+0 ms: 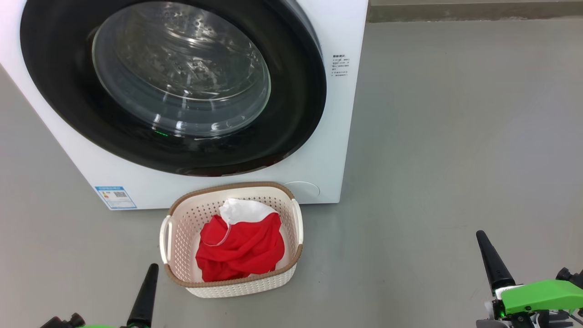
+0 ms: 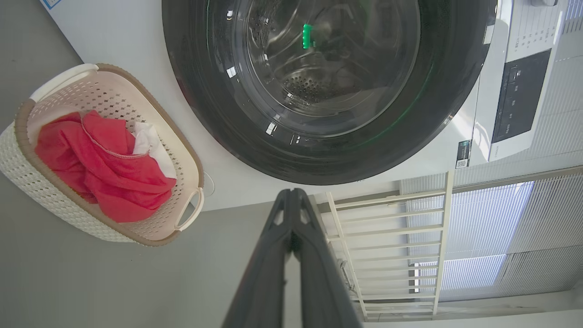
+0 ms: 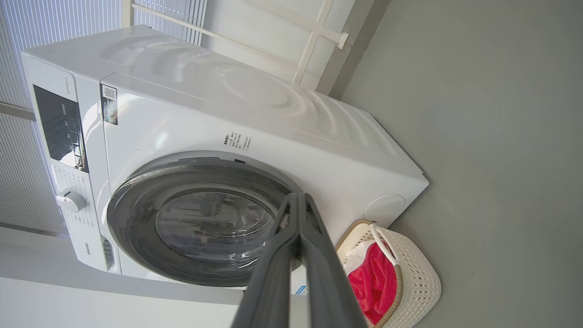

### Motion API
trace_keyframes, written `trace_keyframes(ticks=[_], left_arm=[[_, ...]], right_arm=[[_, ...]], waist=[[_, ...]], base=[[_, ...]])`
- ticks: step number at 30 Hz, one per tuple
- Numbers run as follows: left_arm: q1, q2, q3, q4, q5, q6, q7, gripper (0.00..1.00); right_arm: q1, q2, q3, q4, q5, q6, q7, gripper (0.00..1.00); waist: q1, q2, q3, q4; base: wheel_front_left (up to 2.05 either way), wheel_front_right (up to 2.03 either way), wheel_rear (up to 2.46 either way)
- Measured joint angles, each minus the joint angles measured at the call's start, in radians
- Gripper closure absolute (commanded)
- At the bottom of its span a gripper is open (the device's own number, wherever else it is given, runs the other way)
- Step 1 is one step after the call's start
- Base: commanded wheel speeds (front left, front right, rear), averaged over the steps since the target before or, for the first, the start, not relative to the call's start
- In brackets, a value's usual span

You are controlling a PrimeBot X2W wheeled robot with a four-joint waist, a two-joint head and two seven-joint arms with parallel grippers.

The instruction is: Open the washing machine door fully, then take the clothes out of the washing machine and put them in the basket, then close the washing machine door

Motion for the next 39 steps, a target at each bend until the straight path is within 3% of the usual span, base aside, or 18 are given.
trace_keyframes(ticks=[24, 39], left_arm=[[-0.036, 0.002, 0.025, 0.0, -0.246, 0.0, 0.069, 1.0], [-0.038, 0.001, 0.031, 0.0, -0.25, 0.0, 0.07, 1.0]], right_arm=[[-0.044, 0.0, -0.027, -0.005, 0.227, 0.0, 0.07, 1.0], [-0.055, 0.0, -0.03, -0.005, 0.231, 0.0, 0.075, 1.0]], waist=[[0.0, 0.0, -0.018, -0.002], [-0.0001, 0.0, -0.018, -0.002]], base=[[0.0, 0.0, 0.0], [0.0, 0.0, 0.0]])
